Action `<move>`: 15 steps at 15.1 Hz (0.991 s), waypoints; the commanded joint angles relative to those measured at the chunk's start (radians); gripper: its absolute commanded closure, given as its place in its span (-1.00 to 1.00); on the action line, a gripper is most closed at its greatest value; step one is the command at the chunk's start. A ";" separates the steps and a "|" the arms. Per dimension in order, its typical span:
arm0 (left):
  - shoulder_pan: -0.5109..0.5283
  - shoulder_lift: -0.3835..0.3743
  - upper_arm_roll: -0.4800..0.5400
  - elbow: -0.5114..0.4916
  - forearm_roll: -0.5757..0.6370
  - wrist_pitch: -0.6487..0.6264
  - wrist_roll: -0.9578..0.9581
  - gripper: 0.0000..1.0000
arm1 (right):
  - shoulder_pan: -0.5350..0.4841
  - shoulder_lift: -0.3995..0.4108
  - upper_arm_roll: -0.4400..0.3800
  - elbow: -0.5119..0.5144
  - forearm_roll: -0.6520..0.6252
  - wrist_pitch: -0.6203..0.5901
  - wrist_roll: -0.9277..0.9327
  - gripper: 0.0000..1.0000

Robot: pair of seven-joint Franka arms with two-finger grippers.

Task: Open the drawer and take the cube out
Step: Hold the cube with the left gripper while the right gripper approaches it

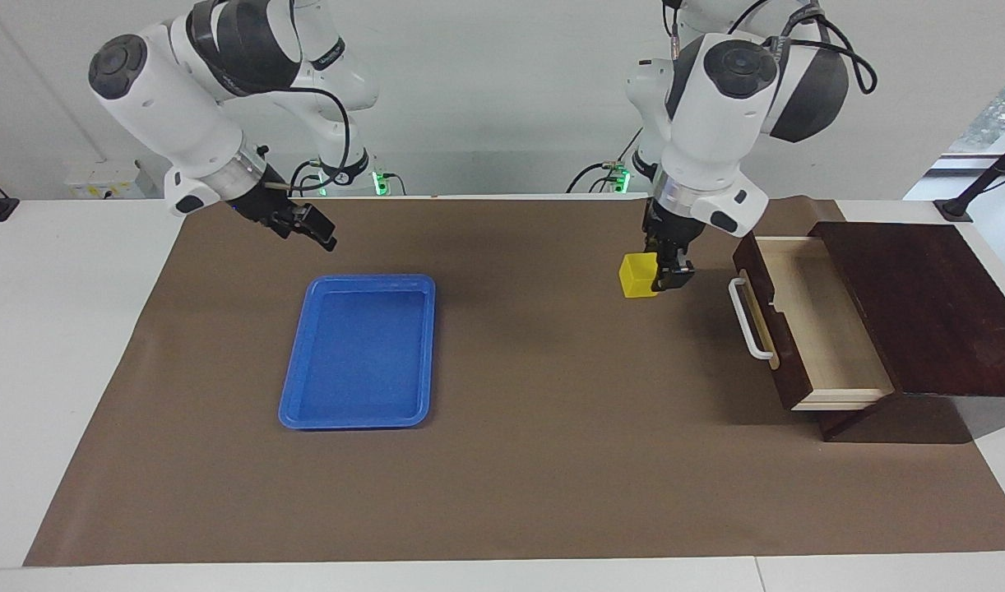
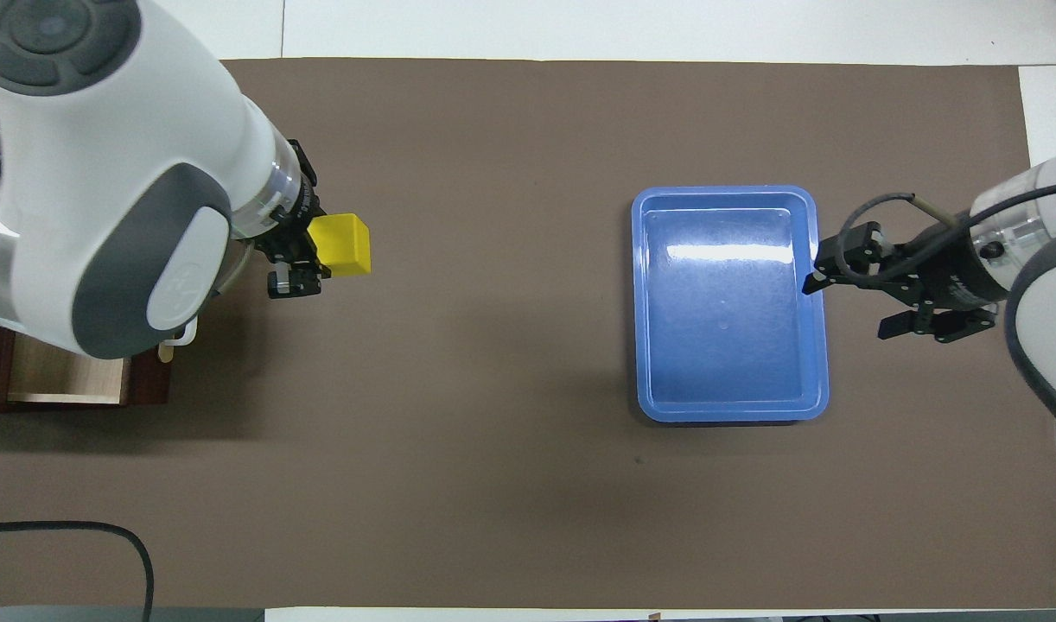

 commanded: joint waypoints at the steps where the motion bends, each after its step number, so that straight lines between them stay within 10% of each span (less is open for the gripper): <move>1: -0.013 0.005 0.018 -0.023 -0.004 0.025 -0.082 1.00 | 0.035 0.072 0.006 -0.012 0.141 0.083 0.280 -1.00; 9: -0.014 -0.002 0.018 -0.062 0.001 0.063 -0.082 1.00 | 0.222 0.206 0.004 -0.046 0.497 0.312 0.628 -1.00; 15: -0.020 -0.004 0.018 -0.065 0.001 0.064 -0.085 1.00 | 0.400 0.457 0.000 0.228 0.543 0.399 0.801 -1.00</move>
